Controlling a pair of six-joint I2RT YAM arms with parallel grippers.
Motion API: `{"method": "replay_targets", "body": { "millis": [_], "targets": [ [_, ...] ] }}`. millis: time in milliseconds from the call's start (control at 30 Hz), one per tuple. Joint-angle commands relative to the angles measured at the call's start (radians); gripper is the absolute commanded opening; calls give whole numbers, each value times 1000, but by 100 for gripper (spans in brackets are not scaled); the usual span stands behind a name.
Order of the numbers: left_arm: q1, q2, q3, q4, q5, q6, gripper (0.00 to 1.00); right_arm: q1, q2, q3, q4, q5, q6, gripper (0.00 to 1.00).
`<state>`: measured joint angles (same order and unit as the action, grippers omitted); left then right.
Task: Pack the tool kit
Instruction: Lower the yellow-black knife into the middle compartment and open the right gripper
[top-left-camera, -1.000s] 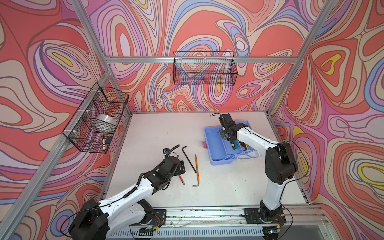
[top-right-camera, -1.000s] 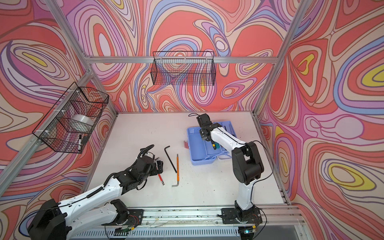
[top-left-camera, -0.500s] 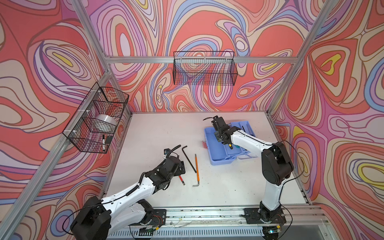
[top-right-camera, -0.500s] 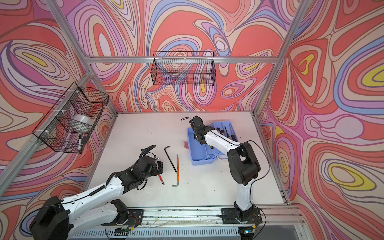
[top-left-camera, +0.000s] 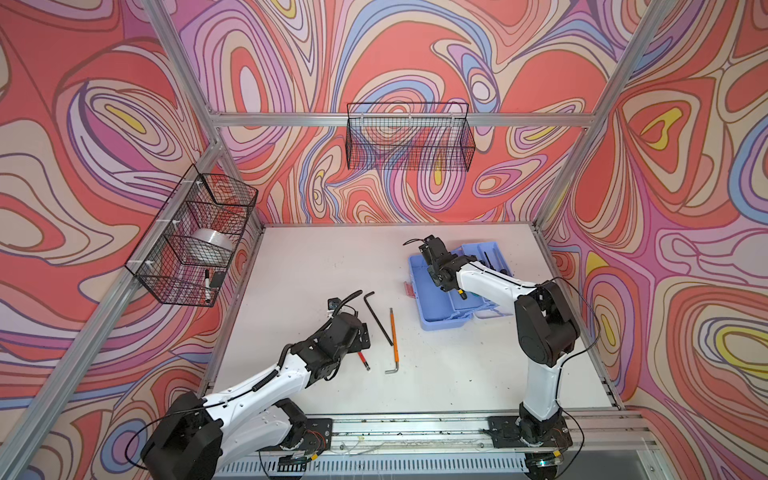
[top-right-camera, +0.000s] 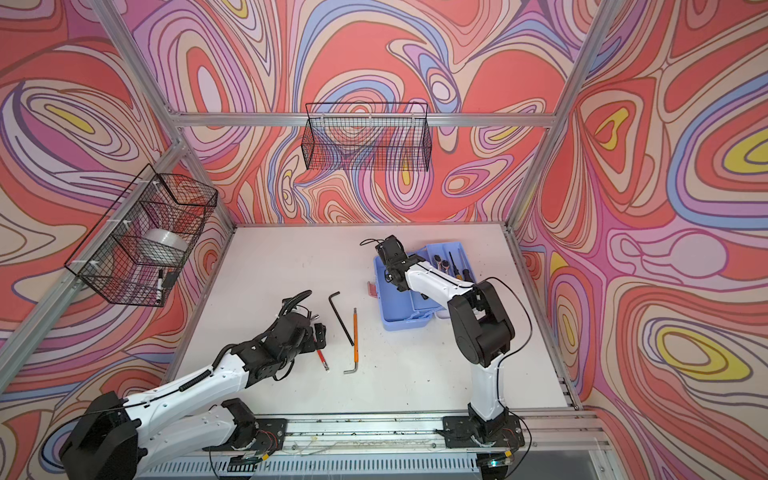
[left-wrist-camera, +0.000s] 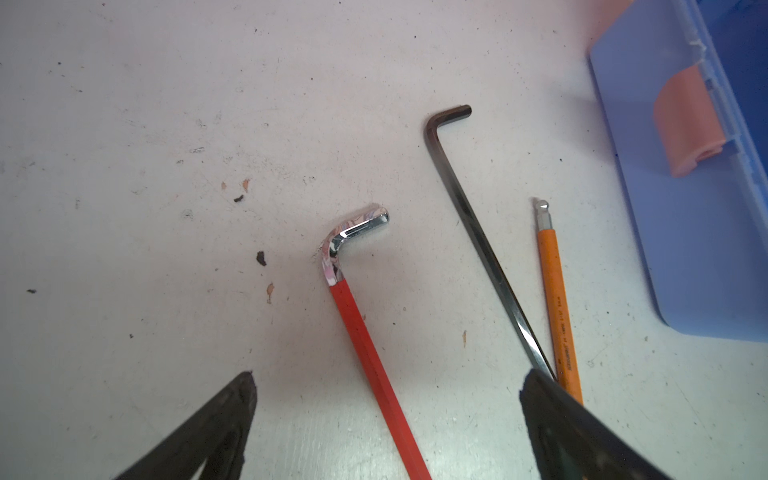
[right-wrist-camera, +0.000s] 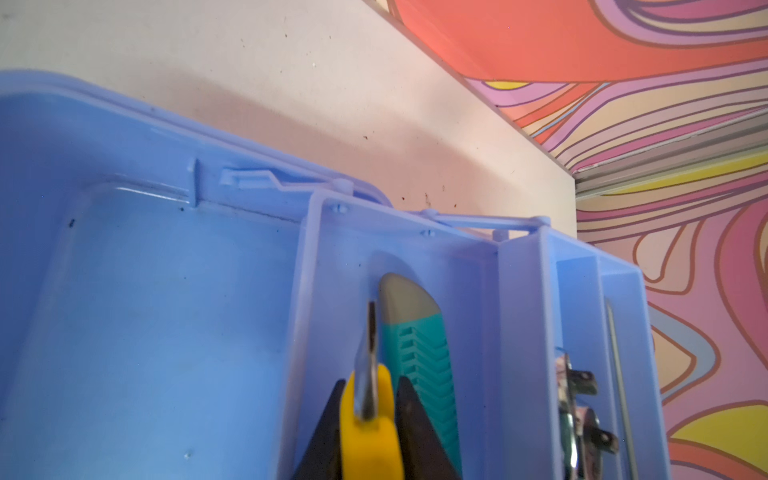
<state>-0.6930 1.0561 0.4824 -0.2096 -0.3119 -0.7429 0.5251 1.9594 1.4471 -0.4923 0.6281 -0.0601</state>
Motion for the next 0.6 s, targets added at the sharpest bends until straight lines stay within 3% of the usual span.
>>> {"method": "replay_targets", "body": {
  "millis": [0, 200, 567],
  "targets": [
    [3, 0, 22, -30, -15, -16, 100, -1, 15, 5, -20, 10, 13, 29],
    [3, 1, 22, -30, -16, -15, 100, -2, -19, -4, -28, -42, 45, 42],
    [3, 16, 17, -34, -9, -29, 100, -2, -157, -79, 7, -197, 121, 55]
  ]
}}
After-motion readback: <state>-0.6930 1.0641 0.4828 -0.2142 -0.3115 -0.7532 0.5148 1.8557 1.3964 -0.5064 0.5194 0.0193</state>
